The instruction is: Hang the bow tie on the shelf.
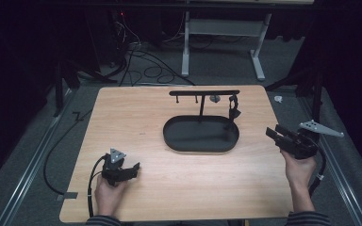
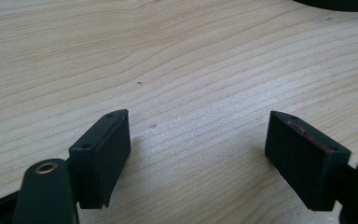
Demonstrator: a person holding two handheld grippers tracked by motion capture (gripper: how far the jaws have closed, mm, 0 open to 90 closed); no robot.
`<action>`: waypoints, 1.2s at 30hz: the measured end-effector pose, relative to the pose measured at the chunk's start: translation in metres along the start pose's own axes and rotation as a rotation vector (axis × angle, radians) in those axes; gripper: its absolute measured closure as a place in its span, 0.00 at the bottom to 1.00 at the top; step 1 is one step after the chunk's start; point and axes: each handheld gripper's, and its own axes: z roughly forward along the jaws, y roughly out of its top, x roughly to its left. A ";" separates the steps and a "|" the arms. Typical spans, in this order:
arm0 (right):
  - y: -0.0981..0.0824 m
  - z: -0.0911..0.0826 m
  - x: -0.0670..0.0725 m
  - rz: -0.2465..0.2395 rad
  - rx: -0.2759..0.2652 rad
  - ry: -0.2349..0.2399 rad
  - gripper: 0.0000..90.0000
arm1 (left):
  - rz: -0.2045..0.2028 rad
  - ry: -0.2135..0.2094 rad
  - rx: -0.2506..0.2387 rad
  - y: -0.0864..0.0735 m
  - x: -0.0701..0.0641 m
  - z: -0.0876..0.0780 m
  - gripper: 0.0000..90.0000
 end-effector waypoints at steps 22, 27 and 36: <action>-0.021 -0.008 0.012 -0.004 -0.004 0.017 0.59 | -0.001 0.000 -0.001 0.000 0.000 0.000 0.25; -0.028 -0.008 0.014 -0.002 -0.003 0.021 0.59 | -0.001 0.000 -0.001 0.000 0.000 0.000 0.25; -0.041 -0.001 0.018 0.009 0.010 0.037 0.59 | -0.001 0.000 -0.001 0.000 0.000 0.000 0.25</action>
